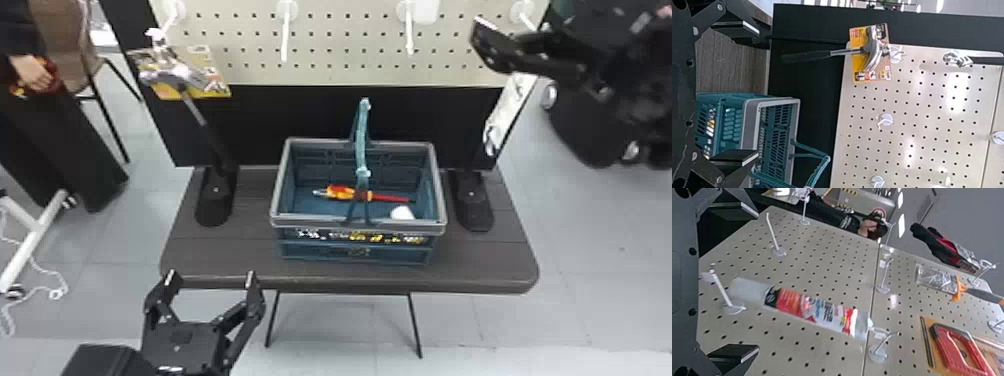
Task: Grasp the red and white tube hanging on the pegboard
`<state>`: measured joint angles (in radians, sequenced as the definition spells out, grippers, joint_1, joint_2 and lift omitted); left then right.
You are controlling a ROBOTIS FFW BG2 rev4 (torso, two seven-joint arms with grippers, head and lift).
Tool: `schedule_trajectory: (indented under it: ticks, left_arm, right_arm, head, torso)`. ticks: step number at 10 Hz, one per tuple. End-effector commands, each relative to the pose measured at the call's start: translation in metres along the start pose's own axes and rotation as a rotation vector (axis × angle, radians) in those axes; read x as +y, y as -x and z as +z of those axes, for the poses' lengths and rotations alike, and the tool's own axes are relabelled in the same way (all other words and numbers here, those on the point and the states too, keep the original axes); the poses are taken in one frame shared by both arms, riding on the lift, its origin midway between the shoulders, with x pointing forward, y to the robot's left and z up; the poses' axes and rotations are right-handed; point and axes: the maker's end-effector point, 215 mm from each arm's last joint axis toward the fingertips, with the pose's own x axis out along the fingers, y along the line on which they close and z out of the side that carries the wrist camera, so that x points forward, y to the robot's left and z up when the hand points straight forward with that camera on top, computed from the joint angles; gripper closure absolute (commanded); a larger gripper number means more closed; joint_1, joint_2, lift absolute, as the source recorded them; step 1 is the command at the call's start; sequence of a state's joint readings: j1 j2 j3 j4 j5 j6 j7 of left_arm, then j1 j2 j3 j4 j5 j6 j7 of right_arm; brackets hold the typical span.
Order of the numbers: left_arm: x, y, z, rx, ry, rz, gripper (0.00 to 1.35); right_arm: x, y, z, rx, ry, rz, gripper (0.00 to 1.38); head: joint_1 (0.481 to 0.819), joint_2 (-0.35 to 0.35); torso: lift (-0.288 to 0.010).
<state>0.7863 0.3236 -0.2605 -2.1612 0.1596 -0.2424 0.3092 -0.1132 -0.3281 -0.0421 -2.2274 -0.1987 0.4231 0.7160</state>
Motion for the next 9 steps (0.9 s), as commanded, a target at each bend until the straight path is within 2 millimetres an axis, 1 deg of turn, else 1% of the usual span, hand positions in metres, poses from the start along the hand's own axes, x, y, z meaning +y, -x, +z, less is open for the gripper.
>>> schedule_trajectory:
  ticks: [1,4,6,7,9]
  left_arm:
    - [-0.004,-0.004,0.003,-0.007,0.004,-0.012,0.21]
    - [-0.003,-0.005,0.003,-0.006,0.003,-0.014,0.21]
    - [-0.004,-0.006,0.004,-0.010,0.002,-0.016,0.21]
    - [-0.003,-0.007,0.005,-0.013,0.003,-0.015,0.21]
    - [-0.006,-0.013,0.008,-0.026,0.002,-0.026,0.21]
  right_arm:
    - [0.000,-0.030,0.008,-0.012,0.003,0.071,0.11]
    - [-0.012,-0.067,0.024,-0.004,0.026,0.158,0.09]
    - [-0.019,-0.078,0.031,0.019,0.057,0.190,0.09]
    - [-0.023,-0.082,0.030,0.024,0.044,0.200,0.09]
    - [-0.029,-0.094,0.038,0.035,0.070,0.215,0.09]
  head:
    - [0.819,0.008]
    - [0.819,0.008]
    - [0.819,0.008]
    - [0.819,0.008]
    - [0.819,0.008]
  torso:
    - [-0.100]
    - [-0.100]
    - [-0.100]
    - [-0.100]
    - [-0.100]
